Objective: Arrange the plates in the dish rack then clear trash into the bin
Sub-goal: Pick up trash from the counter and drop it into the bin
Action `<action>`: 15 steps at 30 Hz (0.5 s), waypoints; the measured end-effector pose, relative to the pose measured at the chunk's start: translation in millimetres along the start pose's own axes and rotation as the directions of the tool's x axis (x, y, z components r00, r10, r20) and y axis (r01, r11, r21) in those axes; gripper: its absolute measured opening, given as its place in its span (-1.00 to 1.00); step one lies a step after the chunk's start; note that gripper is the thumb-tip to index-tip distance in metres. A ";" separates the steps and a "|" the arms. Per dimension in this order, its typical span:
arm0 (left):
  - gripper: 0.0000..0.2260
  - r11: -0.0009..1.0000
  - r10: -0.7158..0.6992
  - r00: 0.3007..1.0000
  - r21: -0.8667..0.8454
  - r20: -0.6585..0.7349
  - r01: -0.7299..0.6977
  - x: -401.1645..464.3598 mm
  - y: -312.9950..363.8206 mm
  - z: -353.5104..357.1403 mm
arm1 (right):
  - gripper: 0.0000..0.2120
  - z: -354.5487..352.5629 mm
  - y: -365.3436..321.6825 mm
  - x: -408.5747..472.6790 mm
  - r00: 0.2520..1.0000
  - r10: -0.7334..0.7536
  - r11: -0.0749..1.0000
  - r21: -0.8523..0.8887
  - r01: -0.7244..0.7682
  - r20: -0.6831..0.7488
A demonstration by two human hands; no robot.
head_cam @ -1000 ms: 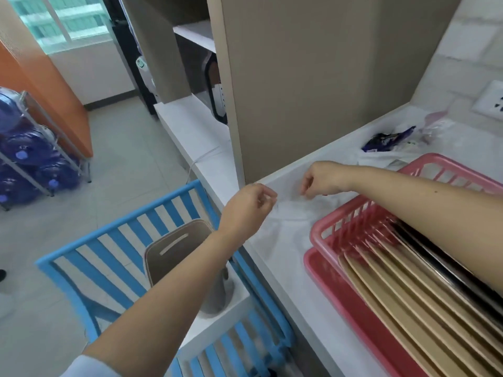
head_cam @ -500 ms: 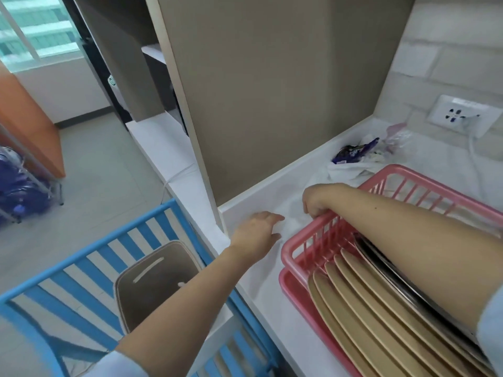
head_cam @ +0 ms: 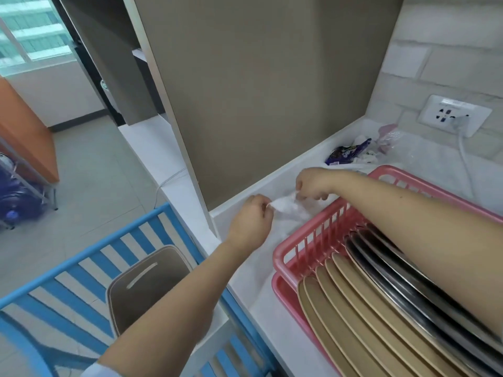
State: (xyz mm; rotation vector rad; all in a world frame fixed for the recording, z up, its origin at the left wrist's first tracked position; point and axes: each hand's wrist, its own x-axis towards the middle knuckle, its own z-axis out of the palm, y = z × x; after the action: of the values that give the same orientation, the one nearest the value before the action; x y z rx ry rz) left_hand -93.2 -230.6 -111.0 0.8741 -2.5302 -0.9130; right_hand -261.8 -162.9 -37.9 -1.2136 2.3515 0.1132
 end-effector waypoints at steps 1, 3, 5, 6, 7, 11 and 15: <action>-0.83 0.992 -0.043 0.999 -0.119 0.016 0.045 -0.4 5.7 -5.7 | -0.81 -6.2 3.9 -3.4 1.000 -0.008 0.994 0.106 0.011 -0.024; -0.87 0.913 -0.129 0.989 -0.381 0.075 0.148 -2.6 18.4 -15.4 | -0.87 -16.3 10.6 -14.0 0.994 -0.018 0.945 0.323 0.051 -0.105; -0.87 0.816 -0.171 0.977 -0.539 0.125 0.211 -2.3 30.3 -25.3 | -0.94 -23.9 17.4 -24.8 0.981 -0.018 0.856 0.504 0.113 -0.191; -0.86 0.772 -0.181 0.973 -0.592 0.143 0.231 -1.1 35.2 -29.8 | -0.96 -26.6 19.9 -30.5 0.974 -0.014 0.796 0.588 0.146 -0.224; -0.84 0.728 -0.186 0.969 -0.640 0.163 0.247 -0.1 40.6 -34.6 | -0.95 -29.0 21.1 -38.4 0.969 -0.012 0.724 0.666 0.180 -0.249; -0.77 0.563 -0.159 0.959 -0.776 0.235 0.283 0.5 61.8 -48.4 | -0.85 -33.3 17.5 -60.2 0.958 -0.023 0.407 0.873 0.270 -0.286; -0.60 0.540 -0.023 0.967 -0.811 0.252 0.224 -5.7 82.6 -58.4 | -0.81 -36.5 4.4 -73.9 0.945 -0.059 0.227 0.918 0.326 -0.321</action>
State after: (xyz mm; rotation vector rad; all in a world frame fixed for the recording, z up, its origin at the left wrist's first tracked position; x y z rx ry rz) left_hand -97.7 -203.8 -13.3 0.6293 -1.7487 -2.1101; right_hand -243.3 -115.7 27.3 -0.7881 1.7050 -1.4651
